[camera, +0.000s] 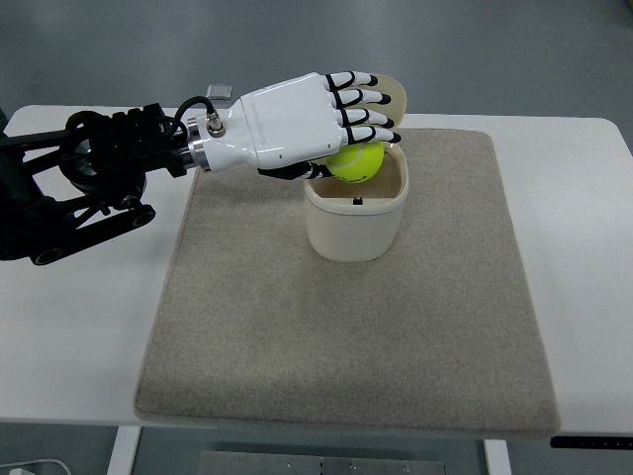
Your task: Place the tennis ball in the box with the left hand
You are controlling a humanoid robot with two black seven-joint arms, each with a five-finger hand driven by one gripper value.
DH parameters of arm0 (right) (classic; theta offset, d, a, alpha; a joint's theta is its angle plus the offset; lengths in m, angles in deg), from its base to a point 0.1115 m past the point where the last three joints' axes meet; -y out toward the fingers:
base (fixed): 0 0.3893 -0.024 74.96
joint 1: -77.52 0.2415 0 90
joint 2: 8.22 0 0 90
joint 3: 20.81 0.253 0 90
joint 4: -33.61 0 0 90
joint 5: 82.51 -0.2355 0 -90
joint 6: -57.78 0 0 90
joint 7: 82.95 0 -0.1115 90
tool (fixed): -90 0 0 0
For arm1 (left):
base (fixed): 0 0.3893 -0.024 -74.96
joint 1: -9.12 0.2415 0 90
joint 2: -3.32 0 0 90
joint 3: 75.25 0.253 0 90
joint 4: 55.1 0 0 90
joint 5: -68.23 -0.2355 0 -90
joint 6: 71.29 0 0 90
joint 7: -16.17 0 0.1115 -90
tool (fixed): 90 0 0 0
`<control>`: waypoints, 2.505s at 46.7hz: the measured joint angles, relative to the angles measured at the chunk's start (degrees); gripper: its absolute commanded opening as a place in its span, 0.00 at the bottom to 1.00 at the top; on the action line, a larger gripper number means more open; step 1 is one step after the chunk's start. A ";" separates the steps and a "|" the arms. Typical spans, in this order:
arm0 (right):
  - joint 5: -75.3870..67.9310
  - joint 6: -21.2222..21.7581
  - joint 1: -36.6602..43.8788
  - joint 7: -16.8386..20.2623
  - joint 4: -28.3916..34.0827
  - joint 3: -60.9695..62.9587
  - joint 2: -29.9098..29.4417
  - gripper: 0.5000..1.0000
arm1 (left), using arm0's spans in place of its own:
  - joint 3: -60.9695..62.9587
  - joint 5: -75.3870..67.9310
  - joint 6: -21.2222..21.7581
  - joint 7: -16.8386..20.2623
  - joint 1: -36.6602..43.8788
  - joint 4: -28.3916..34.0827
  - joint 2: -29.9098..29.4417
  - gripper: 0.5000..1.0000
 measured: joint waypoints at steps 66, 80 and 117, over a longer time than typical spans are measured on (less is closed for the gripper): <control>0.00 0.00 0.01 0.00 0.00 -0.02 0.00 0.88 | 0.82 113.57 -45.74 -2.81 -0.73 3.42 -19.74 0.99; 0.01 -0.02 0.00 0.00 0.00 -0.01 0.00 0.88 | 0.68 131.24 -47.30 -22.07 1.96 9.61 -17.81 0.99; 0.00 0.00 0.00 0.00 0.00 0.00 0.00 0.88 | -15.30 136.95 -47.92 -22.23 12.09 33.05 2.04 0.99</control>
